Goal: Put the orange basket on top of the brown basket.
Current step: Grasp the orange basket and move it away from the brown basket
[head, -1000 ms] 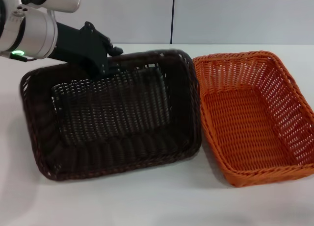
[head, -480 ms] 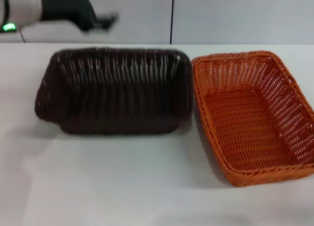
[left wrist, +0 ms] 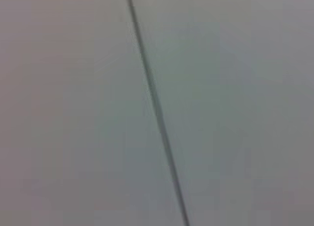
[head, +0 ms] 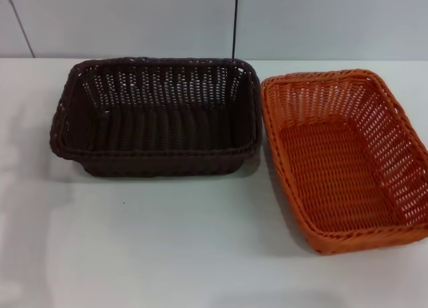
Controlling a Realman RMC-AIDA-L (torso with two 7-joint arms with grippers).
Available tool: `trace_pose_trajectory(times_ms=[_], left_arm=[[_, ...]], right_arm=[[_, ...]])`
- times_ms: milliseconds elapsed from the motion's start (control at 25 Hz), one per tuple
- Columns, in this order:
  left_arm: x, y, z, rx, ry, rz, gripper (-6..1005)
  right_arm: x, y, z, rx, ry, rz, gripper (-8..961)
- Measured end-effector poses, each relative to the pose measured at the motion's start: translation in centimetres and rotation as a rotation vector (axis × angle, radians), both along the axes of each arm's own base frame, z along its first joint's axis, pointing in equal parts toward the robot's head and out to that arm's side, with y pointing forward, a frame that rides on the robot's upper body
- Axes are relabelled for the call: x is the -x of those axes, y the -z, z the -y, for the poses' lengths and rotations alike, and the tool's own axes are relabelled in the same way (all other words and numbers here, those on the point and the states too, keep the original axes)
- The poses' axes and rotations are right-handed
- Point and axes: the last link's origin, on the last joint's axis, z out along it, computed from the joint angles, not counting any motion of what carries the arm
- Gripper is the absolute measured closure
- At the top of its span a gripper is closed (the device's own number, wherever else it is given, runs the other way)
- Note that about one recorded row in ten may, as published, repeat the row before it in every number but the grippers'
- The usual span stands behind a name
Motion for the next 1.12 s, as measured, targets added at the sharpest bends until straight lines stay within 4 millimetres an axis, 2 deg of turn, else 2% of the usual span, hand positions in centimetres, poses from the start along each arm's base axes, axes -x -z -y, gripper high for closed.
trace_pose_trajectory(times_ms=[40, 80, 200, 240, 280, 320, 360, 400, 440, 480, 520, 600, 640, 680, 720, 760, 840, 880, 920, 960, 1040, 1120], left_arm=[[2.4, 2.1, 1.5, -0.025, -0.024, 0.027, 233], [2.4, 2.1, 1.5, -0.025, -0.024, 0.027, 233], [5.4, 4.3, 3.3, -0.047, -0.008, 0.109, 234], [7.1, 5.5, 3.8, -0.023, -0.006, 0.156, 234], [7.1, 5.5, 3.8, -0.023, -0.006, 0.156, 235], [7.9, 5.8, 4.0, -0.012, -0.015, 0.165, 235], [8.5, 6.0, 4.1, -0.004, -0.024, 0.168, 235], [9.2, 6.3, 4.3, 0.004, -0.039, 0.164, 235], [9.9, 6.4, 4.6, 0.011, -0.057, 0.153, 235], [9.9, 6.4, 4.6, 0.011, -0.057, 0.153, 236], [10.3, 6.5, 4.8, 0.013, -0.066, 0.147, 236], [10.4, 6.5, 4.9, 0.013, -0.071, 0.145, 236], [10.7, 6.5, 5.0, 0.012, -0.08, 0.142, 237], [10.7, 6.5, 5.0, 0.012, -0.08, 0.142, 237], [10.9, 6.5, 5.1, 0.011, -0.085, 0.141, 237], [11.0, 6.5, 5.2, 0.011, -0.088, 0.14, 237], [11.2, 6.5, 5.3, 0.011, -0.095, 0.137, 236], [11.2, 6.5, 5.3, 0.011, -0.095, 0.137, 236], [11.2, 6.5, 5.3, 0.011, -0.097, 0.137, 236], [11.3, 6.5, 5.4, 0.01, -0.099, 0.136, 236], [11.5, 6.4, 5.4, 0.007, -0.103, 0.136, 236], [11.5, 6.4, 5.5, 0.006, -0.105, 0.136, 237]], right_arm=[[2.2, -0.2, -1.8, 0.114, -0.062, 0.008, 323], [2.2, -0.2, -1.8, 0.114, -0.062, 0.008, 324], [6.1, -0.7, -4.1, 0.288, -0.121, 0.051, 324], [8.7, -1.4, -5.1, 0.42, -0.12, 0.08, 324], [8.7, -1.4, -5.1, 0.42, -0.12, 0.08, 325], [11.0, -1.9, -5.7, 0.552, -0.108, 0.121, 325], [11.0, -1.9, -5.7, 0.552, -0.108, 0.121, 325], [12.1, -1.8, -5.9, 0.635, -0.095, 0.16, 325], [14.3, -2.0, -5.6, 0.777, -0.083, 0.246, 326], [14.3, -2.0, -5.6, 0.777, -0.083, 0.246, 326], [15.6, -2.5, -5.5, 0.851, -0.08, 0.298, 326], [16.9, -2.6, -4.7, 1.002, -0.058, 0.389, 326], [17.3, -2.5, -3.5, 1.167, -0.035, 0.492, 327], [17.3, -2.5, -3.5, 1.167, -0.035, 0.492, 327], [17.4, -2.5, -2.2, 1.326, -0.035, 0.602, 327], [17.4, -2.5, -2.2, 1.326, -0.035, 0.602, 327], [17.0, -2.2, -0.1, 1.527, -0.054, 0.706, 328], [17.0, -2.2, -0.1, 1.527, -0.054, 0.706, 328], [16.7, -2.0, 1.2, 1.631, -0.075, 0.761, 328], [16.7, -2.0, 1.2, 1.631, -0.075, 0.761, 328], [16.1, -2.0, 2.5, 1.723, -0.074, 0.817, 329], [15.8, -2.0, 2.7, 1.744, -0.049, 0.835, 329]])
